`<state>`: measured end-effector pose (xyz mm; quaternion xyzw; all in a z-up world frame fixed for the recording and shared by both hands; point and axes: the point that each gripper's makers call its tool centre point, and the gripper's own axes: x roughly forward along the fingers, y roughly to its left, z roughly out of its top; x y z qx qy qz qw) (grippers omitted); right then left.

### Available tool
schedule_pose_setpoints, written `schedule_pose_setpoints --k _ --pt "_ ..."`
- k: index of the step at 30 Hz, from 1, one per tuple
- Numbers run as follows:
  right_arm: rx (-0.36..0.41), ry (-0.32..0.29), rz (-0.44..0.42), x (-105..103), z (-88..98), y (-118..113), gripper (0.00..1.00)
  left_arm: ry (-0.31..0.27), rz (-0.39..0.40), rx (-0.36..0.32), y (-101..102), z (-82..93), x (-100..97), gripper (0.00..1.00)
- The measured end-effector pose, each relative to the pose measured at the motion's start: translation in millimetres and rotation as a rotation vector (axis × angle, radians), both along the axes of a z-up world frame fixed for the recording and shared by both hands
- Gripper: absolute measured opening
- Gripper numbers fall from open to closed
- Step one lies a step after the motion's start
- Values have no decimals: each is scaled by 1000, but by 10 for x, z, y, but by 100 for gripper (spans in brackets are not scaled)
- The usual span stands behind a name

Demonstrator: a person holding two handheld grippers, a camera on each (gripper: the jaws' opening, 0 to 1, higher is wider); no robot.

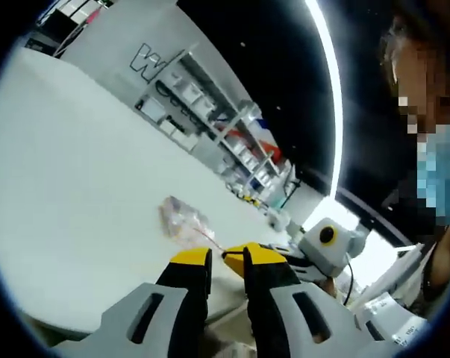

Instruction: Open the resealable bag by pulling the two sides of the seal apart until the entire bag opening is separated and visibly accessible.

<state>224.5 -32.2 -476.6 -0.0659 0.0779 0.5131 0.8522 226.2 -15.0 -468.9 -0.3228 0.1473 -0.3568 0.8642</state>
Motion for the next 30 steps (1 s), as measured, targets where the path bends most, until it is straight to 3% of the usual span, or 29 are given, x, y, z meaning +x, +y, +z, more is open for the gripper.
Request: schedule_pose_setpoints --k 7,30 --pt "15 7 1 -10 9 11 0 36 -13 39 -47 -93 15 18" --pt "14 15 17 -31 -18 15 0 85 -27 -15 -50 -129 59 6"
